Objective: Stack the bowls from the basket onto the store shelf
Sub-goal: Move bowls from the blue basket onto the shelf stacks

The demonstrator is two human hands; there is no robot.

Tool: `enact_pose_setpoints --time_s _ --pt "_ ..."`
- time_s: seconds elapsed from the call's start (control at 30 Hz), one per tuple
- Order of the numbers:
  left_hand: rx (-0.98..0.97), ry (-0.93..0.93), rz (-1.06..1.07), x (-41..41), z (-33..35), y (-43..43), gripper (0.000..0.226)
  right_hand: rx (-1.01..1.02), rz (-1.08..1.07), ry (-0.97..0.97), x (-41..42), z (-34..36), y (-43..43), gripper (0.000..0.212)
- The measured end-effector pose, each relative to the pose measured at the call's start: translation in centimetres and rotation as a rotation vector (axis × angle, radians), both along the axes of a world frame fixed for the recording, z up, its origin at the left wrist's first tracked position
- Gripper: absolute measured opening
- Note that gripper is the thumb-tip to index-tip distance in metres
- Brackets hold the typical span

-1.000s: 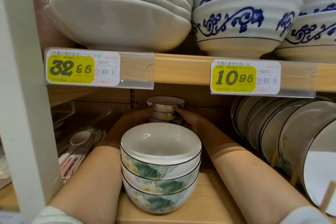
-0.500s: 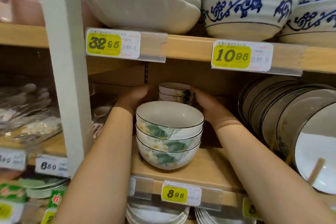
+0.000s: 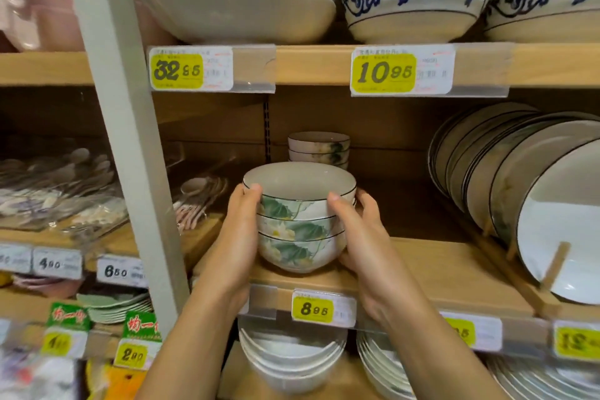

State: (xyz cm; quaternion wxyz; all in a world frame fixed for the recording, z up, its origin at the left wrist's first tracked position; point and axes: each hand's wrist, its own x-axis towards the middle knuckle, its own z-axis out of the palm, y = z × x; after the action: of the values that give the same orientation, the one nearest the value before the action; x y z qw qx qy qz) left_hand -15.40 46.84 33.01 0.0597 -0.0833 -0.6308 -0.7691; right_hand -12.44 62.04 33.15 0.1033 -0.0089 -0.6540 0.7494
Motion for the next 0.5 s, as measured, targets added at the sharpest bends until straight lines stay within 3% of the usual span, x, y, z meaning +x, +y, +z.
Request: enact_pose_setpoints --time_s 0.07,0.2,0.3,0.37,0.5 --pt "0.02 0.003 0.002 -0.2 -0.1 0.6 0.035 -0.044 -0.043 0.018 0.2 -0.5 -1.0 0.078" --pt "0.028 -0.068 0.0 -1.0 -0.2 1.4 0.07 -0.071 -0.128 0.026 -0.7 -0.3 -2.2 0.087" --pt "0.033 -0.1 0.019 -2.0 0.1 2.0 0.071 -0.056 -0.209 -0.023 -2.1 0.1 -2.1 0.086" --pt "0.051 -0.107 0.017 -2.9 0.4 2.5 0.062 -0.049 -0.24 -0.049 -3.2 0.4 -1.8 0.081" --pt "0.086 -0.169 0.002 -5.0 0.5 3.4 0.062 -0.116 -0.286 -0.065 -5.6 1.0 -1.0 0.05"
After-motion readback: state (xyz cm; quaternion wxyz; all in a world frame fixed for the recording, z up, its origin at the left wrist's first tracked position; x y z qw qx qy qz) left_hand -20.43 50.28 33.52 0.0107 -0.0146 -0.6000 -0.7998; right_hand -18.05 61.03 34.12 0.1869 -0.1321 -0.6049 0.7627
